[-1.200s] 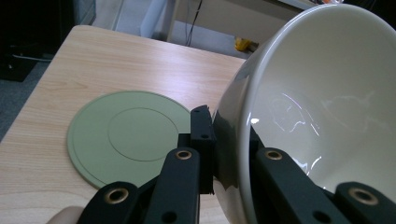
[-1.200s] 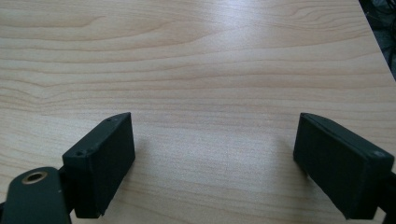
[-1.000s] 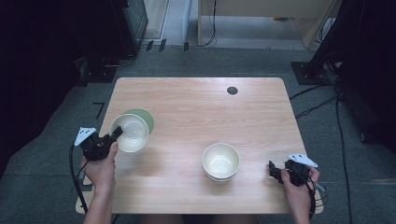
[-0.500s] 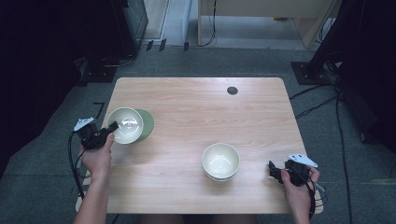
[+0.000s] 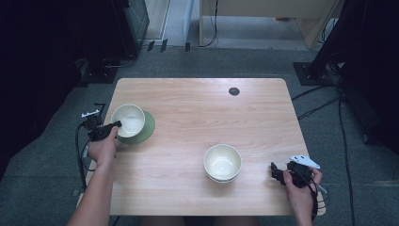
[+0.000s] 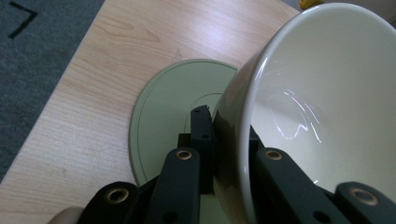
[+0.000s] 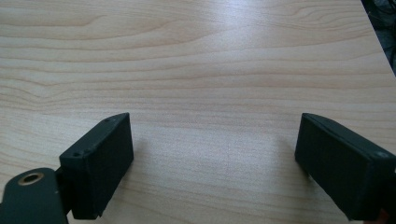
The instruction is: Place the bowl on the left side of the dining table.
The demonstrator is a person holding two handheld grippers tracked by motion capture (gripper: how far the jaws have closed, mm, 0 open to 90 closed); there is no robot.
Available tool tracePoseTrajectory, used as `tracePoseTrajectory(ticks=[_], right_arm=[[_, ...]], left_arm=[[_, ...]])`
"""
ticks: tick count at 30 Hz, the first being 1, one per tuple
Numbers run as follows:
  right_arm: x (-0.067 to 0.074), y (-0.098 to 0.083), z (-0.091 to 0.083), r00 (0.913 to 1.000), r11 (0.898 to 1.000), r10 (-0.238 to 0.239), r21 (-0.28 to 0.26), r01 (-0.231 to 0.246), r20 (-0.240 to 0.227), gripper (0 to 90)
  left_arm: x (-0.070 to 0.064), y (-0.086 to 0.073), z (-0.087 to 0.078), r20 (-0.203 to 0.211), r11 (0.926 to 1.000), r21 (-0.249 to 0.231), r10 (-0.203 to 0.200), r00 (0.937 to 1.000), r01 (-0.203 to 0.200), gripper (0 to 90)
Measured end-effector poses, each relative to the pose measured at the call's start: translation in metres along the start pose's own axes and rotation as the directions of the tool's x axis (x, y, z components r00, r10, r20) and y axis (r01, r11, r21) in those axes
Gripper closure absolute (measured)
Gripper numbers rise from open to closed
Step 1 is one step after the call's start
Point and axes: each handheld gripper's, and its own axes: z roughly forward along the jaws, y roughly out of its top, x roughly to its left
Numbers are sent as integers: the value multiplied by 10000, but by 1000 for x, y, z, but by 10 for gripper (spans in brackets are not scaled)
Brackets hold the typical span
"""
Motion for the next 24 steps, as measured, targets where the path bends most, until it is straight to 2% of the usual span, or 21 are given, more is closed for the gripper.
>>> tracePoseTrajectory(ticks=[3,7,12,13,15,16,18,24], right_arm=[[0,0,0,10000,10000,-3,-2,2,-2,114],[0,0,0,10000,10000,-5,1,5,-2,113],[0,0,0,10000,10000,-3,1,3,-2,113],[0,0,0,10000,10000,-3,0,3,-2,113],[0,0,0,10000,10000,-3,1,3,-1,113],[0,0,0,10000,10000,-3,1,3,-1,113],[0,0,0,10000,10000,-4,1,4,-2,113],[0,0,0,10000,10000,0,0,0,-1,113]], left_arm=[[-1,5,8,-67,9991,248,-331,9994,332,844],[-3,7,15,-443,9965,797,-209,9988,244,844],[-4,9,20,-610,9935,1065,-340,9976,403,844],[-4,10,20,-601,9931,1086,-375,9975,438,843],[-1,10,23,-602,9893,1166,-808,9949,874,840],[-1,10,23,-602,9893,1166,-808,9949,874,841],[1,10,25,-863,9871,1300,-823,9929,932,835],[4,11,27,-706,9852,1272,-1065,9918,1149,826]])
